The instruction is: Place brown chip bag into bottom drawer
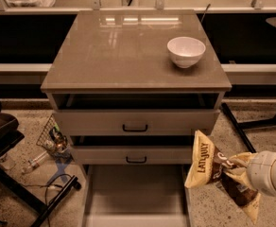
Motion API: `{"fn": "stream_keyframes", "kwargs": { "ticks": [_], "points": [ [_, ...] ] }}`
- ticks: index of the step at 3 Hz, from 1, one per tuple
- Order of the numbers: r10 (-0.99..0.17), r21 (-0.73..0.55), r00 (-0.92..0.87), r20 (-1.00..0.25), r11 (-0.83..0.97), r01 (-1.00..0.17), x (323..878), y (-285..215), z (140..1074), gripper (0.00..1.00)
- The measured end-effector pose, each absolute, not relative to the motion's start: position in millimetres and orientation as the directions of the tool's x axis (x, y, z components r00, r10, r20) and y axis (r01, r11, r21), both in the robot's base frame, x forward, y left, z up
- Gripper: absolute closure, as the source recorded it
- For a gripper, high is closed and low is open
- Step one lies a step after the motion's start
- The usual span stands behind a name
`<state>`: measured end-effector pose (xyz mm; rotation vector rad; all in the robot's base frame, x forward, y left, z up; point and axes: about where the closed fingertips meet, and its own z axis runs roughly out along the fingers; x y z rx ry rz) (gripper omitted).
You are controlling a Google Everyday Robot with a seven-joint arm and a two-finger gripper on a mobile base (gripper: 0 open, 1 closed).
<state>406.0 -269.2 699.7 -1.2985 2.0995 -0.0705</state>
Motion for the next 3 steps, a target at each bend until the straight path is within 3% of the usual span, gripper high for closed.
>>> {"fn": "stream_keyframes", "kwargs": {
  "ticks": [2,3],
  "points": [
    [-0.812,-0.351,-0.288,-0.508,0.501,-0.791,411.1,-254.4,670.1,1.00],
    [-0.809,-0.302,-0.279,-0.517,0.478,-0.825,426.6,-220.6,588.0,1.00]
  ]
}}
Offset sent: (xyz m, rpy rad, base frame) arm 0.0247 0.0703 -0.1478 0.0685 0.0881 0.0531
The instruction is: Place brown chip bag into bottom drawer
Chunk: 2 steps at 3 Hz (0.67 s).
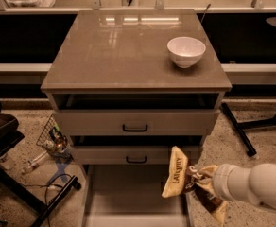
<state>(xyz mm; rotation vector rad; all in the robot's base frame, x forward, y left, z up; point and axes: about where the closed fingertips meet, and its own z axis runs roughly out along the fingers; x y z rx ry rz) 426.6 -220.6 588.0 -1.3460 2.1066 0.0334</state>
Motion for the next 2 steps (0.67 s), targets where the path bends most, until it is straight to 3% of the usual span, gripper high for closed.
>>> {"fn": "stream_keyframes", "kwargs": {
  "ticks": [2],
  "points": [
    [-0.780,-0.227,-0.244,-0.577,0.440,-0.869,448.6,-180.6,467.2,1.00]
  ]
}}
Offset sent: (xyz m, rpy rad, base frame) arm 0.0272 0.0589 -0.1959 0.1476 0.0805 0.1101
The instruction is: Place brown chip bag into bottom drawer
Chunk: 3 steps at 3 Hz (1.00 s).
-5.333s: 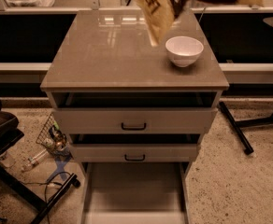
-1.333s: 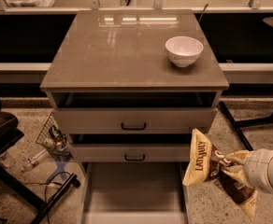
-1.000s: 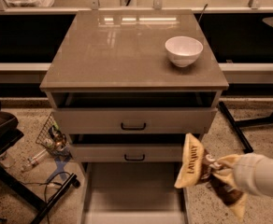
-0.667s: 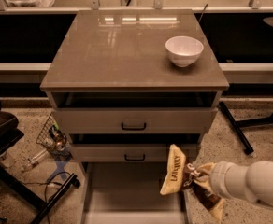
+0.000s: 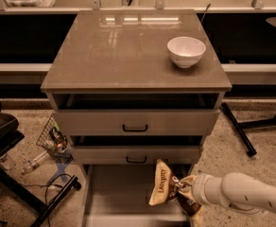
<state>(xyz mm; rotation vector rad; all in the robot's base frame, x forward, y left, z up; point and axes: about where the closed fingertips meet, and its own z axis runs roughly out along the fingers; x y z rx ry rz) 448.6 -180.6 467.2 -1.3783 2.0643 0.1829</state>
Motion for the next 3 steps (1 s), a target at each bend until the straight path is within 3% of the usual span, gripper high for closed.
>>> {"fn": "stream_keyframes", "kwargs": {
  "ticks": [3],
  "points": [
    [-0.743,-0.090,-0.221,-0.632,0.353,-0.931,453.9,-101.6,347.8,1.00]
  ]
}}
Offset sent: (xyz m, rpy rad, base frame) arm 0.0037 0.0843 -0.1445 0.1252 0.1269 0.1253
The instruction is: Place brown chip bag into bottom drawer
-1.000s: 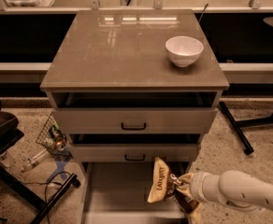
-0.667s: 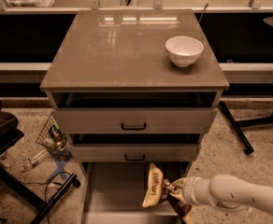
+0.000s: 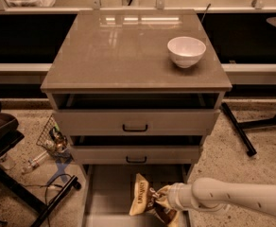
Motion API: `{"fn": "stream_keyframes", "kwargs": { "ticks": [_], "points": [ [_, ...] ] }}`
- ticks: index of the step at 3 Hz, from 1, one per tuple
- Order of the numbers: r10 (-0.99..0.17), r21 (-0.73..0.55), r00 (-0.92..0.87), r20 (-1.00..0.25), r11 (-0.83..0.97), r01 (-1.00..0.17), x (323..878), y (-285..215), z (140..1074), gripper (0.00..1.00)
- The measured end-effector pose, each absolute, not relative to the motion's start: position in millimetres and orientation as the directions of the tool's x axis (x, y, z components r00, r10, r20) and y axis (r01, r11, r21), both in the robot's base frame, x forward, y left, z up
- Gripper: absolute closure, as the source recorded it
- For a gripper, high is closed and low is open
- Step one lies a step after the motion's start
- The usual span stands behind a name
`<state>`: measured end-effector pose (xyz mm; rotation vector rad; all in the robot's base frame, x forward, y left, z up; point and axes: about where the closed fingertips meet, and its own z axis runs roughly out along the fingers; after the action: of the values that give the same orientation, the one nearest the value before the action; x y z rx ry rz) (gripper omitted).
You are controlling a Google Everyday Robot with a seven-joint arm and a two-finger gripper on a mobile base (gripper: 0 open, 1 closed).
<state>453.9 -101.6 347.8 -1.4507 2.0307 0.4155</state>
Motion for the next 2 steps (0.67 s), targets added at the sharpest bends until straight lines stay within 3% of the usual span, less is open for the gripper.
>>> {"fn": "stream_keyframes", "kwargs": {
  "ticks": [1,2],
  "points": [
    [-0.741,-0.074,-0.205,-0.640,0.324,-0.943,454.6,-72.8,330.8,1.00],
    [-0.741,-0.073,-0.205,-0.640,0.323,-0.943,454.2,-71.9,330.2,0.82]
  ]
}}
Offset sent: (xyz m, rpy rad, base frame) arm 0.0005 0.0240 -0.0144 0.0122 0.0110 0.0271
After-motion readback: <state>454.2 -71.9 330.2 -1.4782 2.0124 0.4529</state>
